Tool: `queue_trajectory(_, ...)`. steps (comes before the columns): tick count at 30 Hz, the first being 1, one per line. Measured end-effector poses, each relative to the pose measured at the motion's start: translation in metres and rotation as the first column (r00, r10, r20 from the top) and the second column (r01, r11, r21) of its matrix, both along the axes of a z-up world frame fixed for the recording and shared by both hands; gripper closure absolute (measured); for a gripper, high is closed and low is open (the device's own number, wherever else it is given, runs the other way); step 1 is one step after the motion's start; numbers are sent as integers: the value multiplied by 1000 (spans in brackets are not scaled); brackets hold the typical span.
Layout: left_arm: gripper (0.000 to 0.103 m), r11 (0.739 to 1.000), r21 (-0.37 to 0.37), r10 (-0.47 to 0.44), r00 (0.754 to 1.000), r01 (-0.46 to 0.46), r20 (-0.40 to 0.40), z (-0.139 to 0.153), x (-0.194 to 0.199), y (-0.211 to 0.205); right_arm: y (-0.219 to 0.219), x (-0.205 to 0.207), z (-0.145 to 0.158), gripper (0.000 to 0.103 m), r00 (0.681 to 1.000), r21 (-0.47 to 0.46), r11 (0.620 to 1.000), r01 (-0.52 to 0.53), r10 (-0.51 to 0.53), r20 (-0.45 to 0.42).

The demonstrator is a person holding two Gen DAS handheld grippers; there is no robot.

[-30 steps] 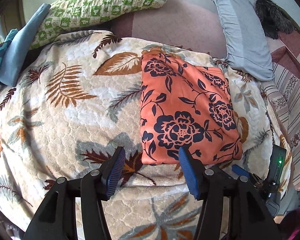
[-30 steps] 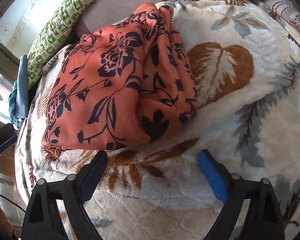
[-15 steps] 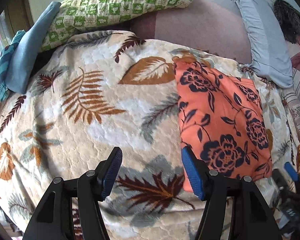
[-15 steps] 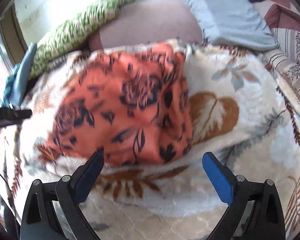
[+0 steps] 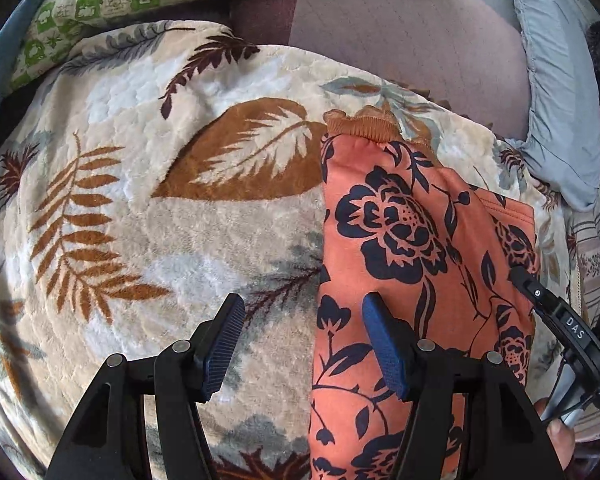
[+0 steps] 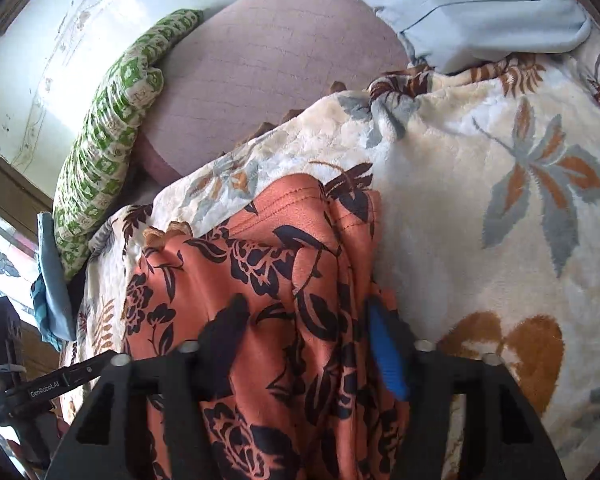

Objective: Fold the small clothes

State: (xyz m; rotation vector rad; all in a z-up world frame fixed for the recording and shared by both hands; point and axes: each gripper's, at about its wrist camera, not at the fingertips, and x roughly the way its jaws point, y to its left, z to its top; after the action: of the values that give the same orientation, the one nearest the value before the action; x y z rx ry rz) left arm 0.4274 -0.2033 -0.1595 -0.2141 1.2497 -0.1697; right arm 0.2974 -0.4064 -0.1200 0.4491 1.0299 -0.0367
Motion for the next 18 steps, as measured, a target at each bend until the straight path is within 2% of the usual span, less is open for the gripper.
queue_trajectory(1, 43, 1000, 5, -1, 1000, 1, 7, 0, 3, -2, 3, 5, -2, 76, 1000, -25, 999, -26, 26, -15)
queue_trajectory(3, 42, 1000, -23, 2, 999, -1, 48, 3, 4, -4, 2, 7, 12, 82, 997, -45, 997, -65, 67, 29)
queue_trajectory(6, 42, 996, -75, 54, 996, -49, 67, -2, 9, -3, -9, 14, 33, 82, 995, -45, 998, -41, 45, 86)
queue_trajectory(9, 42, 998, -50, 40, 999, -39, 21, -19, 10, -11, -15, 37, 15, 86, 1000, -177, 984, -24, 24, -4)
queue_trajectory(11, 42, 999, -40, 27, 999, -26, 32, -18, 9, -9, -27, 40, 0, 85, 999, -120, 993, -2, -4, -54)
queue_trajectory(12, 42, 999, -47, 24, 999, -22, 43, -14, 8, -6, -31, 34, 4, 84, 1000, -72, 997, 7, -8, -16)
queue_trajectory(14, 42, 997, -75, 24, 999, -21, 43, -7, 6, 3, -37, 15, 19, 79, 998, 19, 1000, 4, -5, 68)
queue_trajectory(15, 42, 994, -105, 21, 999, -17, 40, -4, 2, 8, -39, 6, 23, 69, 997, 70, 997, -6, 1, 80)
queue_trajectory(16, 42, 991, -132, 24, 999, -20, 32, -4, -3, 12, -41, -3, 25, 53, 997, 122, 992, -14, 5, 81)
queue_trajectory(18, 42, 982, -183, 44, 999, -40, 20, -5, -21, 20, -40, -23, 26, 37, 996, 173, 985, -15, 0, 85)
